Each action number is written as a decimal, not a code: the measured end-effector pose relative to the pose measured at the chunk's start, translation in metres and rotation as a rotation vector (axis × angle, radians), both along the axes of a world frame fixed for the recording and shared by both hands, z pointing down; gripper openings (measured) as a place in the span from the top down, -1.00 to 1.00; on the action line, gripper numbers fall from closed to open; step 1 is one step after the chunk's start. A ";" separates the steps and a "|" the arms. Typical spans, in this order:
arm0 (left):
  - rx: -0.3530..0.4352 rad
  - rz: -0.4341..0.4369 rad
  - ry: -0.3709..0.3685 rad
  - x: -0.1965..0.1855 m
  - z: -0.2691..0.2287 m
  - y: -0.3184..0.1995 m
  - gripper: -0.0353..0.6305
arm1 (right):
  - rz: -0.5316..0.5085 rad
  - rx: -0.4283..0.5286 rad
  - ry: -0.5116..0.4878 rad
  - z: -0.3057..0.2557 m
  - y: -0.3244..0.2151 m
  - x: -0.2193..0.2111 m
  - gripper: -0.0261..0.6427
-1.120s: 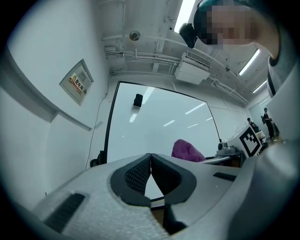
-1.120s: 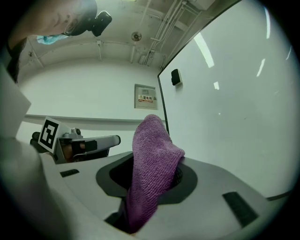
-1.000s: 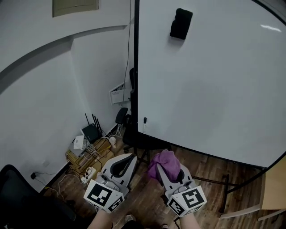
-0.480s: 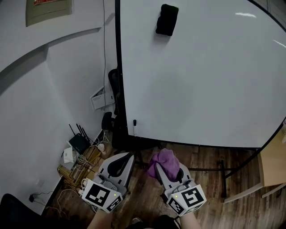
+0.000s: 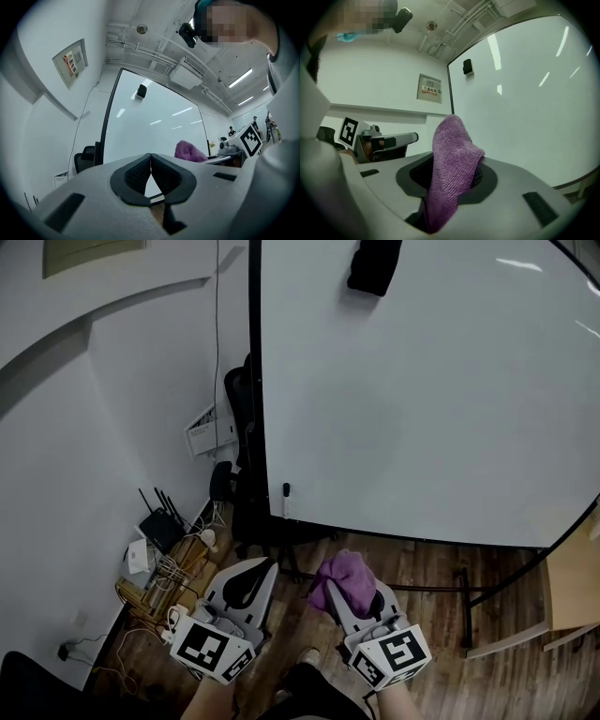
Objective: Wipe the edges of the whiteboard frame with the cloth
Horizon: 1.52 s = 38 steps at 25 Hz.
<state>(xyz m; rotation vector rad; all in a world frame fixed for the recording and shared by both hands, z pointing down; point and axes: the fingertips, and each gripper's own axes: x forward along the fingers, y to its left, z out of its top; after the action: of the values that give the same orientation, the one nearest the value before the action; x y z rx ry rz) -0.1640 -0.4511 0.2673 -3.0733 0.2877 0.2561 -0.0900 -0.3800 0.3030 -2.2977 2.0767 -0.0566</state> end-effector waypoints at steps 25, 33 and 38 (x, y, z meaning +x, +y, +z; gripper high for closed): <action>0.014 -0.031 -0.066 0.082 0.021 -0.134 0.84 | -0.068 -0.107 -0.096 0.067 -0.159 0.076 0.57; 0.010 0.028 -0.085 0.081 0.026 -0.146 0.84 | -0.042 -0.139 -0.110 0.085 -0.174 0.067 0.56; 0.015 0.100 -0.095 0.075 0.025 -0.145 0.84 | 0.035 -0.158 -0.145 0.095 -0.172 0.062 0.56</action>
<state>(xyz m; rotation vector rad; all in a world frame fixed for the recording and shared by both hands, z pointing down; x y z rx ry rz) -0.0891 -0.5961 0.2927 -3.0776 0.1281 0.1144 -0.0282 -0.5524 0.3977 -2.3359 2.0272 -0.3877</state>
